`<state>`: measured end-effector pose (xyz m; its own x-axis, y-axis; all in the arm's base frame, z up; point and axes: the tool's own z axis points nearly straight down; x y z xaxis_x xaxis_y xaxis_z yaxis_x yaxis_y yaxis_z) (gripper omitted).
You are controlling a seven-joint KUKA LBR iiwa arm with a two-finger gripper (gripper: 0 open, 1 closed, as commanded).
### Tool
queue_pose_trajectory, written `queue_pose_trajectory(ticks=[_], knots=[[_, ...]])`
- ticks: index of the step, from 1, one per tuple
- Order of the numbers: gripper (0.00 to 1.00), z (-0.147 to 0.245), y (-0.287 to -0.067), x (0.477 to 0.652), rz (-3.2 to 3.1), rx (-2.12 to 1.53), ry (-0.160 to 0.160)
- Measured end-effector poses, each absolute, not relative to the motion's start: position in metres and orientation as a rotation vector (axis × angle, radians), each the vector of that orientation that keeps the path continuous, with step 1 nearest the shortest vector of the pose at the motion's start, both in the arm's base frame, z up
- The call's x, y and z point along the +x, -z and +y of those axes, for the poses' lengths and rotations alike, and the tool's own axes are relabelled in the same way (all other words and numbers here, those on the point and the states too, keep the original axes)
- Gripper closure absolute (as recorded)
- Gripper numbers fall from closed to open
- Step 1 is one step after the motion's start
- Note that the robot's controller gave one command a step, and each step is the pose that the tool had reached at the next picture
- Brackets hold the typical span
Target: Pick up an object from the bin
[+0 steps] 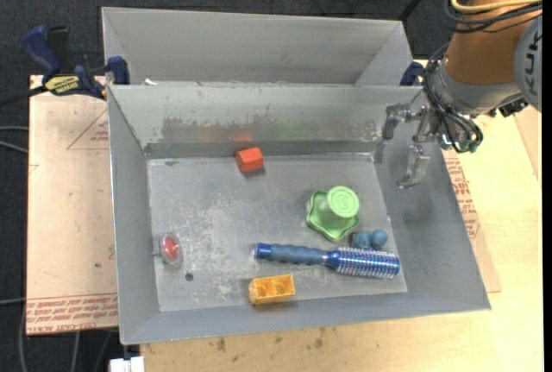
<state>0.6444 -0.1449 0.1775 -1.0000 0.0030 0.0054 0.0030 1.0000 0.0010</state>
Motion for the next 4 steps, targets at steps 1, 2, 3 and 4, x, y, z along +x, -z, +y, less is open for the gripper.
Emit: queue_pose_trajectory(ticks=[1, 2, 3, 4], knots=[[0.0, -0.068, -0.082, 0.632, -2.952, 1.071, 0.007], [0.0, -0.028, -0.07, 0.607, -2.662, 1.672, 0.004], [1.0, -0.029, -0.071, 0.608, -2.666, 1.67, 0.0], [0.0, -0.029, -0.07, 0.608, -2.665, 1.67, 0.002]])
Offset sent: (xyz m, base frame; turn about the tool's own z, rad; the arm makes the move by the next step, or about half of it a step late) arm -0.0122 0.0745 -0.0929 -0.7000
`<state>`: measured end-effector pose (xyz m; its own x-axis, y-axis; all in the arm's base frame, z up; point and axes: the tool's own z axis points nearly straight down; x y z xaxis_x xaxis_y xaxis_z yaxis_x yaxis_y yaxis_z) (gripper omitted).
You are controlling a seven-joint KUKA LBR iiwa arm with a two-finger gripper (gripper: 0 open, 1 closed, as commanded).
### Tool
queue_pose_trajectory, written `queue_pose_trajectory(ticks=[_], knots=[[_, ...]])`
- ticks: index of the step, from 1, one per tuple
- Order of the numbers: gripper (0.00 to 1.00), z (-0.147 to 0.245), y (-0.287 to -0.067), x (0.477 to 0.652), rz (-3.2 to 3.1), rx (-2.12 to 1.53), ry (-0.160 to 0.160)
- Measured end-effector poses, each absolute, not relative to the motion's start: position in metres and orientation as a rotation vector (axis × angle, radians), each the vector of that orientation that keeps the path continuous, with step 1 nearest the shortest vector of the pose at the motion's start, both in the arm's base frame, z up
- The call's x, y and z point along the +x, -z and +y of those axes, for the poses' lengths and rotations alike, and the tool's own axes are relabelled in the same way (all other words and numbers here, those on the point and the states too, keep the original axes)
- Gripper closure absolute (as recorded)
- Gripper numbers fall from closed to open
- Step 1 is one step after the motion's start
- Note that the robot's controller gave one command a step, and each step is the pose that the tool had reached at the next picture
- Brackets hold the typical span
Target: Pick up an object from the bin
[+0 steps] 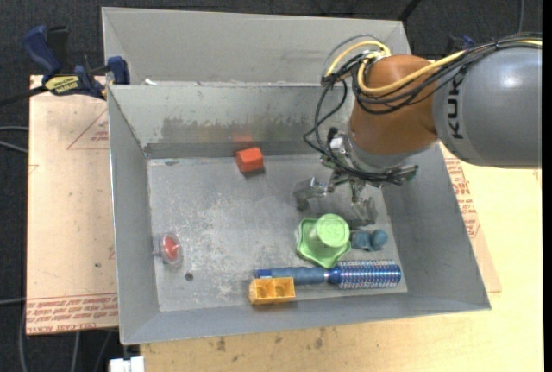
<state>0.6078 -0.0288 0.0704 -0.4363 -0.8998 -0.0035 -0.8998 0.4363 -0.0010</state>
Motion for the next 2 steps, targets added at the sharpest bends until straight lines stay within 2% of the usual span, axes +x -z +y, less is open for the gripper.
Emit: queue_pose_trajectory(ticks=[1, 2], knots=[[0.0, -0.024, -0.07, 0.571, 2.73, -1.55, -0.004], [0.0, -0.006, -0.07, 0.568, 3.026, -0.837, -0.003]])
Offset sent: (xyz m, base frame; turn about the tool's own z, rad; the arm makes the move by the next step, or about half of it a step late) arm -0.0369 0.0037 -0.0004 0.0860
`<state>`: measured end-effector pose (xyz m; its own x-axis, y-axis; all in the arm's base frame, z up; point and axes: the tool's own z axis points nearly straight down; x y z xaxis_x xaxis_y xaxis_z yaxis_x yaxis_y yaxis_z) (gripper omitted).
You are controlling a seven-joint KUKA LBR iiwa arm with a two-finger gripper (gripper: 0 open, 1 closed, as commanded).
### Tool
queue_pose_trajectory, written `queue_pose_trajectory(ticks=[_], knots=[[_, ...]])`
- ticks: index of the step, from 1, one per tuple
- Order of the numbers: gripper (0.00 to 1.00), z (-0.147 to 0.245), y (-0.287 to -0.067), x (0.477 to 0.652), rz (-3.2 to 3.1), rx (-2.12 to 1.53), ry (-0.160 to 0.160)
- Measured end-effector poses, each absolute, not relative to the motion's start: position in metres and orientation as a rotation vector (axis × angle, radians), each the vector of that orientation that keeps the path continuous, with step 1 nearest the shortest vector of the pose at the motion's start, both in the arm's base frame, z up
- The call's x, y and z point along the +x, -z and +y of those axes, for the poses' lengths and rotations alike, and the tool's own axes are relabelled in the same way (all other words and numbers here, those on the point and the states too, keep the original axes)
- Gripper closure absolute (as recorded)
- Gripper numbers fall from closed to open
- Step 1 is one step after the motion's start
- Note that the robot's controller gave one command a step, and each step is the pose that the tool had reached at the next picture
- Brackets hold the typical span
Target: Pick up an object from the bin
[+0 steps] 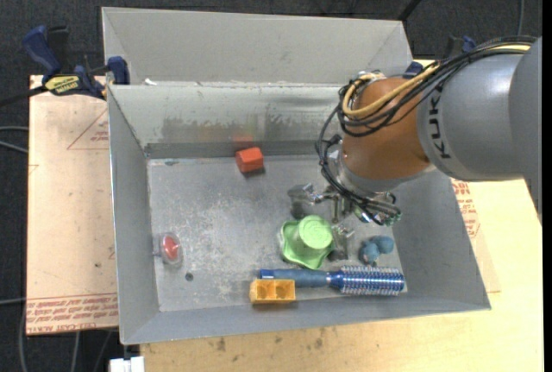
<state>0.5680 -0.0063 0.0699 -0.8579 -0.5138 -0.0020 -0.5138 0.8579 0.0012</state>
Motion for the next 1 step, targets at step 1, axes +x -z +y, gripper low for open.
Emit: queue_pose_trajectory(ticks=[1], knots=[[0.0, 0.0164, -0.07, 0.5749, 2.741, -1.528, -0.002]])
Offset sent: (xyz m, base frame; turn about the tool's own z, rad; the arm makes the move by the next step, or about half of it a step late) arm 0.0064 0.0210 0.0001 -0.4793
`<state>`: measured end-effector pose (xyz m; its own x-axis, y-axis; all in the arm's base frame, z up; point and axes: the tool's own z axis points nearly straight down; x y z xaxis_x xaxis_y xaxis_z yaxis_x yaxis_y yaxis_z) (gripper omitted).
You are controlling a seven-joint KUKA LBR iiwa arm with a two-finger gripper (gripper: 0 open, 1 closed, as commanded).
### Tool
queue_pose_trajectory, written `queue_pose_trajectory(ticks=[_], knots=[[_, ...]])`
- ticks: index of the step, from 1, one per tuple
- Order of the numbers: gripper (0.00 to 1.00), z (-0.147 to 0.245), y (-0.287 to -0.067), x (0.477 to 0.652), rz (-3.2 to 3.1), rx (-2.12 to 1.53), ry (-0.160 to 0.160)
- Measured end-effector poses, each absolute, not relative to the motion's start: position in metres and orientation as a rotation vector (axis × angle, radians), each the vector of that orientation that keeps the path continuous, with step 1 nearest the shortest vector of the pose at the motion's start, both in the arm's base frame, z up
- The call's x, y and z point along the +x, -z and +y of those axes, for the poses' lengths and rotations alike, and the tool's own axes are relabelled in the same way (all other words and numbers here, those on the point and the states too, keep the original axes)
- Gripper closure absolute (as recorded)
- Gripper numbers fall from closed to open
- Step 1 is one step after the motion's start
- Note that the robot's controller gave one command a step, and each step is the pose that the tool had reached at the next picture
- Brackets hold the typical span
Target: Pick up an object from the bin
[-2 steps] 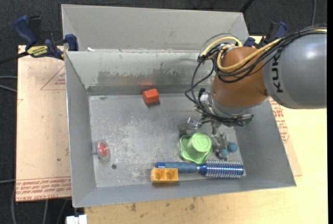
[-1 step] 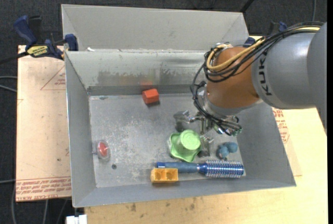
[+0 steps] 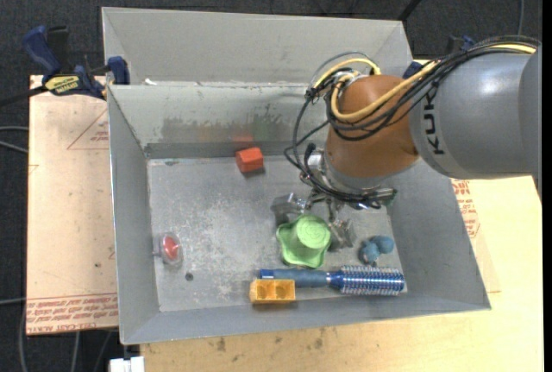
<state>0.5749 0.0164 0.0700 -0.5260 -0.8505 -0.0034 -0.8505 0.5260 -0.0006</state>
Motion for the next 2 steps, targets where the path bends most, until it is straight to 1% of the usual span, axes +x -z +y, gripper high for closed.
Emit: queue_pose_trajectory(ticks=[1, 2], knots=[[0.0, 0.0344, -0.07, 0.5964, 2.153, -2.283, -0.001], [0.0, 0.0417, -0.0702, 0.6029, 1.492, -2.758, 0.001]])
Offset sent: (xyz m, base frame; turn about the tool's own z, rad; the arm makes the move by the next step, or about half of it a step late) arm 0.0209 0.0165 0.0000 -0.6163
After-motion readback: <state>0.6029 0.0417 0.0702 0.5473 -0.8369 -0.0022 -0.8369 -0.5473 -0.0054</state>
